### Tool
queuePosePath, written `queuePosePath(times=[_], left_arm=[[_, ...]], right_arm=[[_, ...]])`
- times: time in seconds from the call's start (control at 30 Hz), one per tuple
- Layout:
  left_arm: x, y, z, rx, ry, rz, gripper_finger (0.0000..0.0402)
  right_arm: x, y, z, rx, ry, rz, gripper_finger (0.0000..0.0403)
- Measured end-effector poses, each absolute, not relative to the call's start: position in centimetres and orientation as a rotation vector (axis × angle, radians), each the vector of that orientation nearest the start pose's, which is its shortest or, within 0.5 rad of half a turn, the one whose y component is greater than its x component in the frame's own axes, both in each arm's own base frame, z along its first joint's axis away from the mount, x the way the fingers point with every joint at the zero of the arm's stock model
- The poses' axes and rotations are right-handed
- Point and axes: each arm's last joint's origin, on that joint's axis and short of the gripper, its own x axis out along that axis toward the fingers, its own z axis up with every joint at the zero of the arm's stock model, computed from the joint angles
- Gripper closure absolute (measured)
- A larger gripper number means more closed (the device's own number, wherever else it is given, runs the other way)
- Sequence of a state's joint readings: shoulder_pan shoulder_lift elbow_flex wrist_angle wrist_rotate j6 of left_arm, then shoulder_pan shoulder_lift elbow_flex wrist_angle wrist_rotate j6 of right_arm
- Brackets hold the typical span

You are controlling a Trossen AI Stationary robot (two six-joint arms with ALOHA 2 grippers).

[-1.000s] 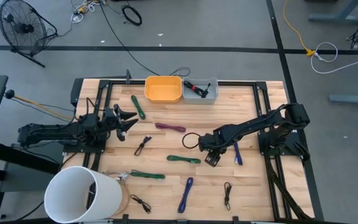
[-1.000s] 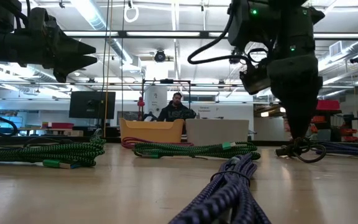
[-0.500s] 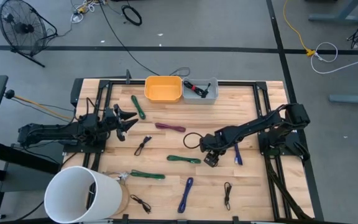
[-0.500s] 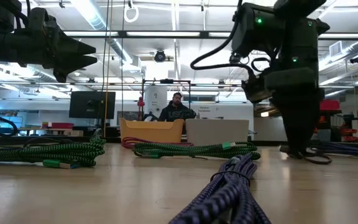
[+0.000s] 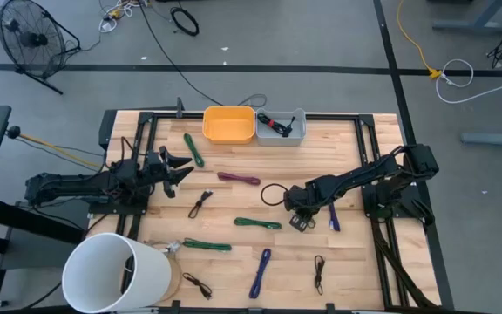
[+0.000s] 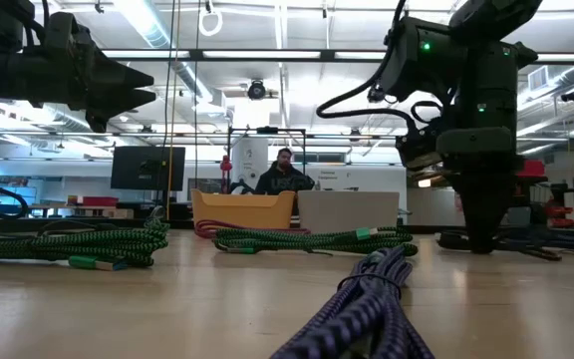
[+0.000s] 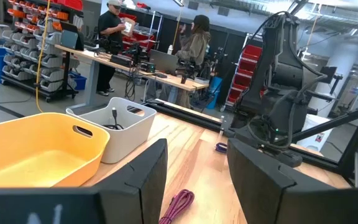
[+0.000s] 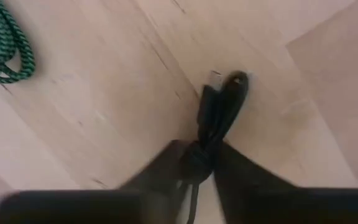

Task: Pick & Place USB Port
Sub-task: Put the black charger cable into the gray bin

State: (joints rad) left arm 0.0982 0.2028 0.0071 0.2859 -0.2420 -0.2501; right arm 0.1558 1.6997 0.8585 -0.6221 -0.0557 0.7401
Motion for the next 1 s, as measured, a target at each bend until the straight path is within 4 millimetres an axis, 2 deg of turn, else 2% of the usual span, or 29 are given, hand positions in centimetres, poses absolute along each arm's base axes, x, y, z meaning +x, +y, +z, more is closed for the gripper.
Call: queuePosePath(times=[0.07,0.2,0.33,0.43,0.6,0.7,0.83,1.0], left_arm=[[10.8,1.8,17.7,-0.254,-0.133,0.327,0.0228],[10.8,1.8,17.7,-0.254,-0.133,0.327,0.0228],[10.8,1.8,17.7,-0.254,-0.133,0.327,0.0228],[10.8,1.8,17.7,-0.254,-0.133,0.327,0.0228],[10.8,1.8,17.7,-0.254,-0.133,0.327,0.0228],[10.8,1.8,17.7,-0.254,-0.133,0.327,0.0228],[10.8,1.8,17.7,-0.254,-0.133,0.327,0.0228],[10.8,1.8,17.7,-0.254,-0.133,0.327,0.0228]], right_arm=[[26.8,4.4,12.7,0.496,1.455,-0.349,0.0379],[26.8,4.4,12.8,0.492,1.453,-0.345,0.0377],[26.9,4.4,14.3,0.475,1.427,-0.313,0.0388],[27.4,4.4,17.4,0.443,1.372,-0.283,0.0388],[27.7,3.5,21.7,0.285,1.296,-0.364,0.0388],[27.8,2.6,24.2,0.199,1.213,-0.421,0.0388],[27.9,0.8,25.9,0.100,1.145,-0.468,0.0388],[28.4,-2.7,26.6,0.067,1.072,-0.506,0.0388]])
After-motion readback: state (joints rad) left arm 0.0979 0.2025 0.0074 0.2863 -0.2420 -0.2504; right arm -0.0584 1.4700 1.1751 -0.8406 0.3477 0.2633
